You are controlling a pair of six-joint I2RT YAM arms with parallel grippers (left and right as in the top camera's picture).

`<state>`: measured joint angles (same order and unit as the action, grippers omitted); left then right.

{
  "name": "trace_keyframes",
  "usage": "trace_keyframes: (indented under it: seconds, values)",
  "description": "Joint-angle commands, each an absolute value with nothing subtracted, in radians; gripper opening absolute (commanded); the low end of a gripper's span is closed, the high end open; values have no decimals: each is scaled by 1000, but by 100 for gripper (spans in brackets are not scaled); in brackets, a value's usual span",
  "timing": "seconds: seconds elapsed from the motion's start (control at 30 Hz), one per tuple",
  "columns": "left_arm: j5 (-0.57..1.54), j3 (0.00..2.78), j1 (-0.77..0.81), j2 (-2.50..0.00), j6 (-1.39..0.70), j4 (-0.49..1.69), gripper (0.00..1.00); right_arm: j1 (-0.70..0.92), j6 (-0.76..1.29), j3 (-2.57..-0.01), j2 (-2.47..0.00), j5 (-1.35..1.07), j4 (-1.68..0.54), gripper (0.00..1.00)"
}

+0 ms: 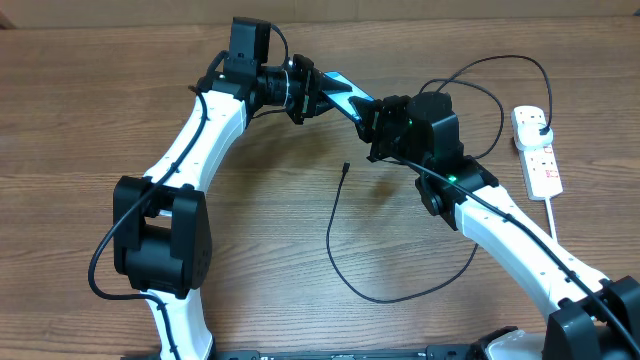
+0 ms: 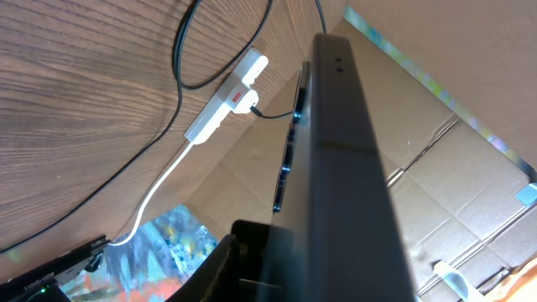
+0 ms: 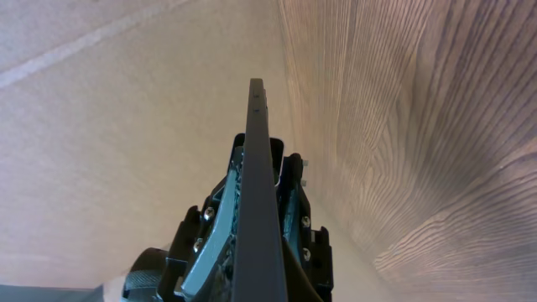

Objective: Plug charger to phone and switch on socket

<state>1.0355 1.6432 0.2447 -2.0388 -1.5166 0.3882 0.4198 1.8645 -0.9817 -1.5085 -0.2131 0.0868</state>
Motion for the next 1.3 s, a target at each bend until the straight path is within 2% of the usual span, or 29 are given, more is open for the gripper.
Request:
trace_keyframes:
  seconds: [0.0, 0.2, 0.4, 0.53, 0.63, 0.83, 1.07, 1.13, 1.17, 1.27]
  values:
    - [1018, 1659, 249, -2034, -1531, 388, 22, 427, 1905, -1002, -1501, -210, 121, 4]
    - [1020, 1659, 249, -2034, -1534, 388, 18, 439, 1912, -1002, -1502, -209, 125, 4]
    - [1021, 1659, 249, -2034, -1534, 388, 4, 439, 1912, -1002, -1502, -202, 126, 4]
    - [1020, 1659, 249, -2034, -1534, 388, 4, 439, 1911, -1002, -1502, -202, 126, 4]
    - [1020, 1659, 249, -2034, -1533, 388, 4, 439, 1911, -1002, -1502, -202, 124, 16]
    - [1009, 1659, 247, -2035, -1464, 388, 4, 439, 1823, -1002, -1502, -203, 115, 50]
    - [980, 1659, 229, -2035, -1143, 459, 4, 422, 1608, -1002, -1502, -202, -14, 66]
    - [952, 1659, 216, -2034, -968, 514, 4, 406, 1494, -1002, -1502, -199, -64, 79]
    - [936, 1659, 210, -2034, -915, 537, 4, 393, 1438, -1002, -1502, -198, -94, 82]
    - [923, 1659, 186, -2034, -748, 621, 4, 345, 1308, -1002, -1502, -200, -193, 82]
